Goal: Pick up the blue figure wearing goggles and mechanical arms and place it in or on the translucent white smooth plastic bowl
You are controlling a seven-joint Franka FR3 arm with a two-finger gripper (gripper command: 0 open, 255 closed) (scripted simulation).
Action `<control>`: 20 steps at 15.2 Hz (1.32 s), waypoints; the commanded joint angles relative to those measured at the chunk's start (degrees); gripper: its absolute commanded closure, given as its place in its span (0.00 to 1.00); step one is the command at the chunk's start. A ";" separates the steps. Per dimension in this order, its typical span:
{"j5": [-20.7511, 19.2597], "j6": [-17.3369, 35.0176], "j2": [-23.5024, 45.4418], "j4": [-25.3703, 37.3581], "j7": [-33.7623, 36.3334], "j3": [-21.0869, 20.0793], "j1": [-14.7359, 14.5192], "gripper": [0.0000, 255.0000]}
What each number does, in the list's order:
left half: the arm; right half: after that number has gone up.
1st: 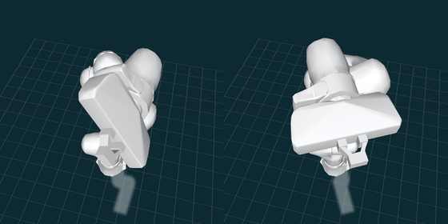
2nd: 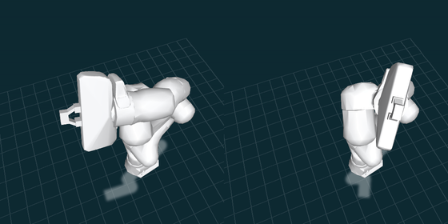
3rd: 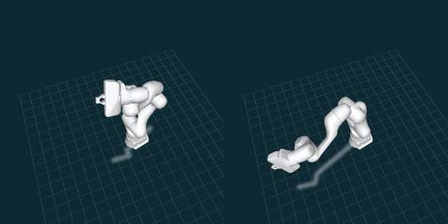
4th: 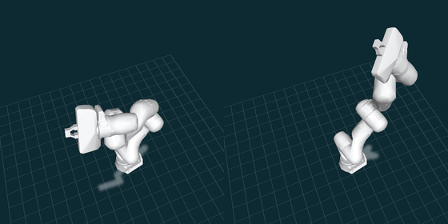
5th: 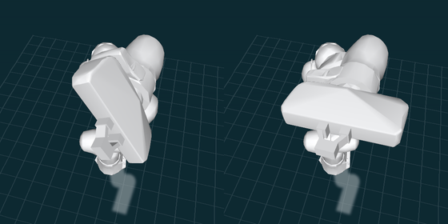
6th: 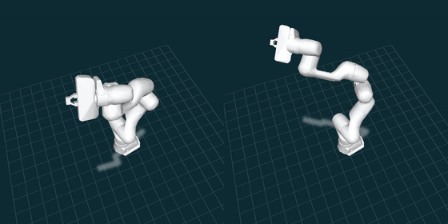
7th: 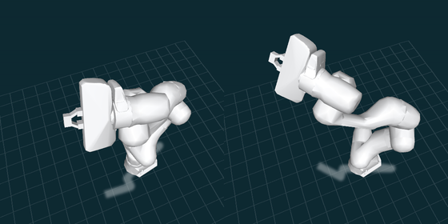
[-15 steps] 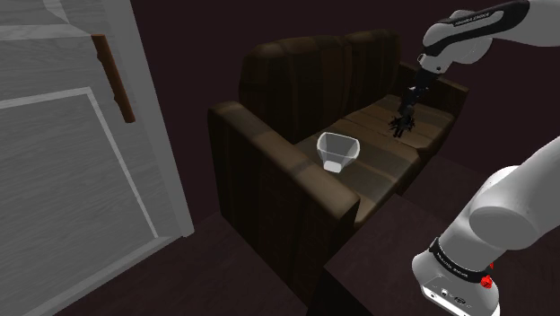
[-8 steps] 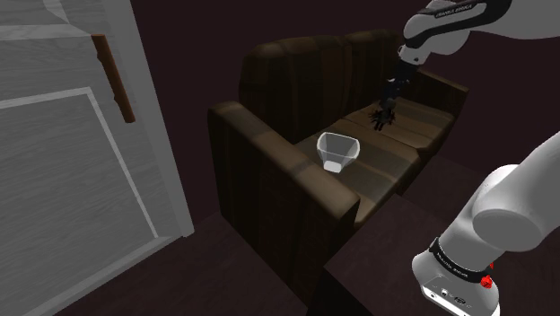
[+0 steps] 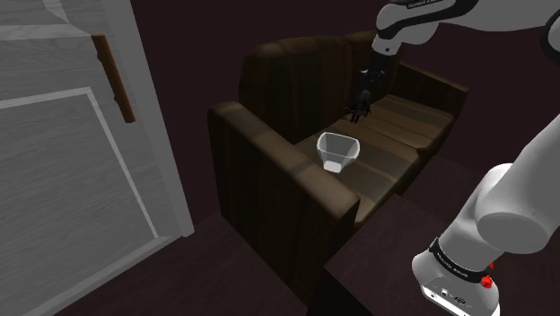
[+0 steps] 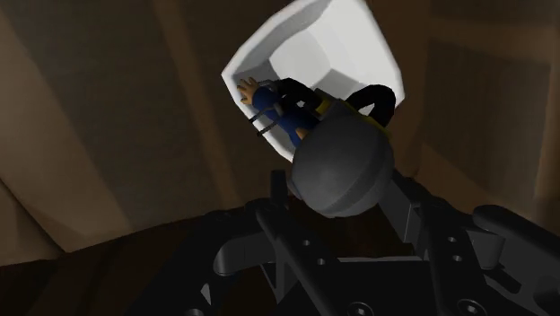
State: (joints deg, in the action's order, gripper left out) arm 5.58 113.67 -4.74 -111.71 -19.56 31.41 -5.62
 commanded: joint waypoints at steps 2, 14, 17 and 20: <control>1.00 -0.98 2.38 3.37 3.17 -1.73 -1.64 1.00; 2.74 6.86 4.67 -2.54 1.97 -1.89 -1.87 1.00; 3.37 9.02 5.41 -4.11 1.34 -1.86 -1.84 1.00; 4.12 11.15 6.26 -5.57 0.64 -1.85 -1.80 1.00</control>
State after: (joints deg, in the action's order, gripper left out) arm 9.39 124.21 1.14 -117.04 -18.64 29.55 -7.45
